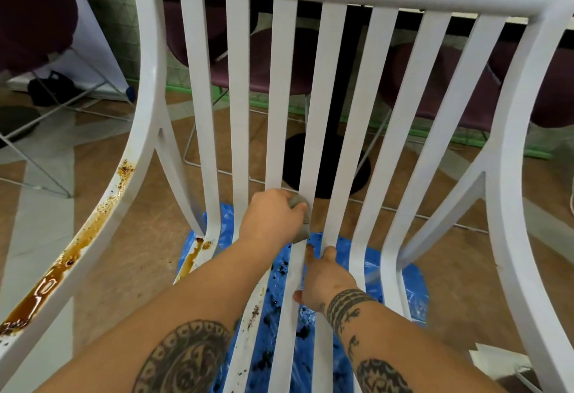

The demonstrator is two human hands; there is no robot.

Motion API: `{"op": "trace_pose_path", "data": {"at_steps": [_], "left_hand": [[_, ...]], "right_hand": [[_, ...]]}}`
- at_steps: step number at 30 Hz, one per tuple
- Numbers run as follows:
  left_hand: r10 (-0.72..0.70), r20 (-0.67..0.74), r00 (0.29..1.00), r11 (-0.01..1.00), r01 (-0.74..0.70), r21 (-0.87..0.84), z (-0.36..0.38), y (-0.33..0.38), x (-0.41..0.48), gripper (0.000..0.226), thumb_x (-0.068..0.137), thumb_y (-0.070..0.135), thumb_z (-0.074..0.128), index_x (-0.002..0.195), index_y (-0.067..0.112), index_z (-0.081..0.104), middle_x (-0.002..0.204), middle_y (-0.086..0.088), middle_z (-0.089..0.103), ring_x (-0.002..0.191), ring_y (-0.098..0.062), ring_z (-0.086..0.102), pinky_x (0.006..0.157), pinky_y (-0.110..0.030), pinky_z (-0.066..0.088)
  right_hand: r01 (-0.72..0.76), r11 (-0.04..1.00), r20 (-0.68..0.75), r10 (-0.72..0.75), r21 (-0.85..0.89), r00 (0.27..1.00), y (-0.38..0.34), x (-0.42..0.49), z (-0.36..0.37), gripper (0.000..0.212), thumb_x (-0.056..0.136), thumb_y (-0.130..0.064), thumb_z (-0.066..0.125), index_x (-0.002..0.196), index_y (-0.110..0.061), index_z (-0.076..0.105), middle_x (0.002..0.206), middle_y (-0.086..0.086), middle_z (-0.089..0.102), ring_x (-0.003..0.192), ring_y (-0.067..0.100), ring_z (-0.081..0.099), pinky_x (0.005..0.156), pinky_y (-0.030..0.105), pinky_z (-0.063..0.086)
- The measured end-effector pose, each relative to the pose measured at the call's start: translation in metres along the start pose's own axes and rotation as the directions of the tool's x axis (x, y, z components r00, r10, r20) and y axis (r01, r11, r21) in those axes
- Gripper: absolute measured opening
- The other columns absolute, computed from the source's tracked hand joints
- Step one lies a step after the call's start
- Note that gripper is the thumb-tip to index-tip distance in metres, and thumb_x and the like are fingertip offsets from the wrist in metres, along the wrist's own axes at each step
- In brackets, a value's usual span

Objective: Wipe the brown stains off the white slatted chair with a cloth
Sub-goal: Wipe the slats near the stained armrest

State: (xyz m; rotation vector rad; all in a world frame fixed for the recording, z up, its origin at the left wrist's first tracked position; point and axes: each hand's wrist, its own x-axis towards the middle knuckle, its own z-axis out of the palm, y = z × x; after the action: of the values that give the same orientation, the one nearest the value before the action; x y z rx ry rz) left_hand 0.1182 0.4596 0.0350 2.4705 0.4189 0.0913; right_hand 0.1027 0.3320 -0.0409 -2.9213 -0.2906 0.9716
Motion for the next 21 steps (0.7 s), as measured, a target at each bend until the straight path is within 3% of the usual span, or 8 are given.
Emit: {"op": "trace_pose_path", "data": {"at_steps": [3, 7, 11, 16, 21], "left_hand": [[0.037, -0.067, 0.997, 0.999, -0.035, 0.023, 0.006, 0.005, 0.001, 0.040, 0.096, 0.039, 0.059, 0.063, 0.016, 0.052, 0.058, 0.000, 0.050, 0.055, -0.015, 0.050, 0.045, -0.023, 0.032], [0.023, -0.103, 0.994, 0.999, -0.019, 0.033, 0.012, 0.013, 0.007, 0.036, 0.095, 0.040, 0.060, 0.078, 0.008, 0.066, 0.069, -0.003, 0.058, 0.066, -0.023, 0.059, 0.061, -0.031, 0.052], [-0.149, 0.078, 0.986, 0.984, 0.140, 0.113, 0.029, -0.007, 0.005, 0.028, 0.093, 0.035, 0.062, 0.078, 0.011, 0.063, 0.079, -0.007, 0.065, 0.067, -0.023, 0.061, 0.059, -0.029, 0.050], [-0.234, 0.063, 0.970, 0.971, 0.231, 0.056, 0.025, -0.041, -0.014, 0.044, 0.095, 0.035, 0.060, 0.059, 0.013, 0.047, 0.061, -0.005, 0.050, 0.054, -0.018, 0.049, 0.044, -0.025, 0.033], [-0.294, 0.037, 0.955, 0.952, 0.296, -0.076, -0.003, -0.062, -0.032, 0.033, 0.096, 0.039, 0.059, 0.076, 0.013, 0.062, 0.075, -0.007, 0.063, 0.070, -0.023, 0.060, 0.061, -0.030, 0.047]], "right_hand": [[-0.010, 0.999, 0.023, 0.011, -0.035, 1.000, -0.001, 0.000, -0.002, 0.111, 0.088, -0.050, 0.069, 0.160, -0.024, -0.011, 0.157, 0.015, 0.001, 0.121, 0.035, 0.057, 0.100, 0.043, 0.052], [-0.021, 0.998, 0.038, 0.023, -0.067, 0.999, -0.005, 0.004, -0.002, 0.111, 0.089, -0.052, 0.067, 0.159, -0.023, -0.014, 0.157, 0.016, 0.001, 0.120, 0.034, 0.057, 0.099, 0.043, 0.052], [0.010, 1.000, -0.037, -0.009, 0.014, 0.999, 0.000, -0.002, 0.003, 0.106, 0.086, -0.048, 0.071, 0.161, -0.023, 0.000, 0.149, 0.013, 0.016, 0.114, 0.033, 0.059, 0.095, 0.040, 0.054], [0.041, 0.996, -0.057, -0.036, 0.084, 0.998, 0.007, -0.003, 0.003, 0.107, 0.083, -0.047, 0.075, 0.160, -0.027, 0.004, 0.149, 0.013, 0.015, 0.110, 0.032, 0.061, 0.094, 0.040, 0.055], [0.004, 0.995, -0.066, 0.002, 0.101, 0.998, 0.003, -0.007, 0.003, 0.109, 0.082, -0.051, 0.075, 0.160, -0.026, 0.004, 0.150, 0.011, 0.014, 0.115, 0.031, 0.059, 0.096, 0.041, 0.054]]}}
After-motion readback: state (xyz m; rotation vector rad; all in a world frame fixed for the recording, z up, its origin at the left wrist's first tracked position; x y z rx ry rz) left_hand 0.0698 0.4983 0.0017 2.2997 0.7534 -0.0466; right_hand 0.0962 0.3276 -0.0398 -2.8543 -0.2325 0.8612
